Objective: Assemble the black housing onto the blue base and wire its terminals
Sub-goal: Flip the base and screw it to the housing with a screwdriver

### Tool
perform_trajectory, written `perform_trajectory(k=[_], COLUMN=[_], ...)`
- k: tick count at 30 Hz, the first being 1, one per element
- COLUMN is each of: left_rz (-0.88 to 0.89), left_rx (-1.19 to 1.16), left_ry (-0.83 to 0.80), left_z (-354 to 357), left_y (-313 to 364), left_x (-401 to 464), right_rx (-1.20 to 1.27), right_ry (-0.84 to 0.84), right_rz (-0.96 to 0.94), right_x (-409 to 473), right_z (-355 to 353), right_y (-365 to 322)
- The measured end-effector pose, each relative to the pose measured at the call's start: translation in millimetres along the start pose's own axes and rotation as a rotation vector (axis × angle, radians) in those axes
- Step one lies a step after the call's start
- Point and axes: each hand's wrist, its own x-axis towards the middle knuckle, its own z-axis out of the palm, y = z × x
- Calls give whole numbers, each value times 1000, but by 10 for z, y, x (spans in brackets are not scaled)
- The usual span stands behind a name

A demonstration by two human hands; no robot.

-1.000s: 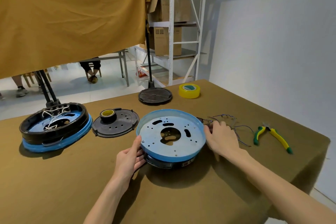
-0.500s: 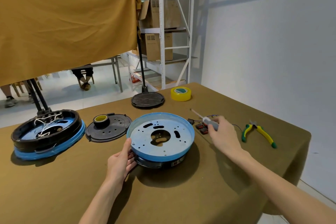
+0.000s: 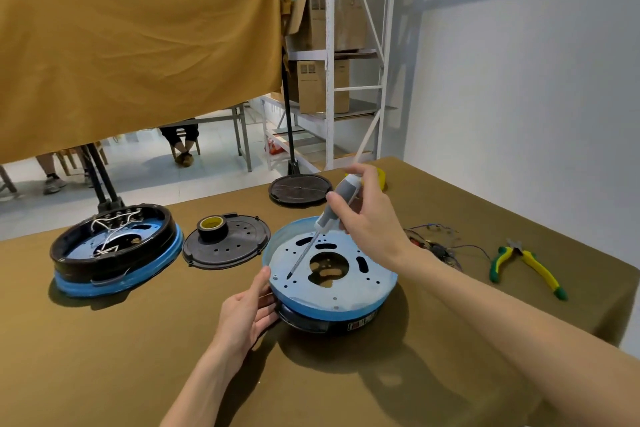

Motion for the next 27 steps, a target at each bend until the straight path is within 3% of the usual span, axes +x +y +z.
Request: perform_trajectory(k=[8,27], left_rz=[-18,-18], left_rx=[2,30], left_ry=[16,29], left_z=[-39,-25], left_y=[-32,-57], left_x=[108,112], right_rx=[-90,-122], right_ry=[-138,-232], right_rz=[-227,-238], right_x=[254,443], right_z=[382,515], right_y=[32,126])
